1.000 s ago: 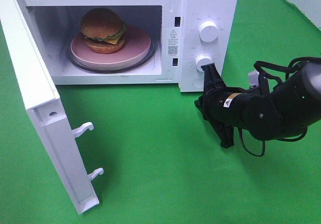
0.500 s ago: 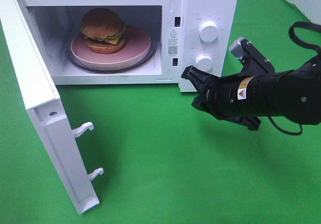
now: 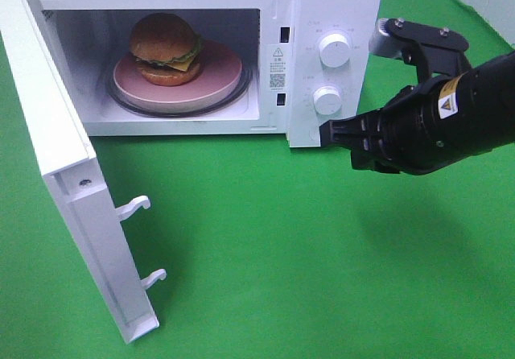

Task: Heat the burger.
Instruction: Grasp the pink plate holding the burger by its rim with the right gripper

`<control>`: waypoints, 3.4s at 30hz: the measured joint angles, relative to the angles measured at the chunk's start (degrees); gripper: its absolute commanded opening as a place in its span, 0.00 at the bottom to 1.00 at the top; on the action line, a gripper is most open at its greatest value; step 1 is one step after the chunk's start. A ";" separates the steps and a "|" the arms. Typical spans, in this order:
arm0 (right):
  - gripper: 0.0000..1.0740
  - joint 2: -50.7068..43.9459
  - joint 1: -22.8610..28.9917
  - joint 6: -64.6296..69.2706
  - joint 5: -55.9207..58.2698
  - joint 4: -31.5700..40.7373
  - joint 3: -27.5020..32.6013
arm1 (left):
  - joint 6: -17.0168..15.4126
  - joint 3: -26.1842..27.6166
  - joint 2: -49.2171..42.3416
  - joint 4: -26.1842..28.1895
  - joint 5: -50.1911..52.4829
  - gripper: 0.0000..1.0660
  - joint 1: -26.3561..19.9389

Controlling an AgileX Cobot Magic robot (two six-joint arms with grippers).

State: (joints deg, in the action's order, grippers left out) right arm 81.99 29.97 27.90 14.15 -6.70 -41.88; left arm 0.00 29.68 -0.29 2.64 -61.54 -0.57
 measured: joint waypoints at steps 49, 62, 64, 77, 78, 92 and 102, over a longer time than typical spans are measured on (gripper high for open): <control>0.82 9.97 6.02 -88.87 6.07 -1.78 -18.22 | 0.00 0.00 0.00 0.00 0.00 0.94 0.00; 0.81 24.01 10.20 -85.03 5.84 -10.54 -31.57 | 0.00 0.00 0.00 0.00 0.00 0.94 0.00; 0.80 24.98 10.20 -85.03 5.84 -10.71 -32.26 | 0.00 0.00 0.00 0.00 0.00 0.94 0.00; 0.79 37.82 10.20 -84.91 6.25 -11.12 -46.41 | 0.00 0.00 0.00 0.00 0.00 0.94 0.00; 0.79 37.82 10.20 -84.91 6.25 -11.12 -46.41 | 0.00 0.00 0.00 0.00 0.00 0.94 0.00; 0.78 48.59 7.96 -84.51 8.19 -10.89 -58.04 | 0.00 0.00 0.00 0.00 0.00 0.94 0.00; 0.76 55.35 7.68 -84.45 10.14 -10.31 -67.49 | 0.00 0.00 0.00 0.00 0.00 0.94 0.00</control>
State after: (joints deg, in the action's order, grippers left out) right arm 137.34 37.64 -56.55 24.29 -17.02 -109.38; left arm 0.00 29.68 -0.29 2.64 -61.54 -0.57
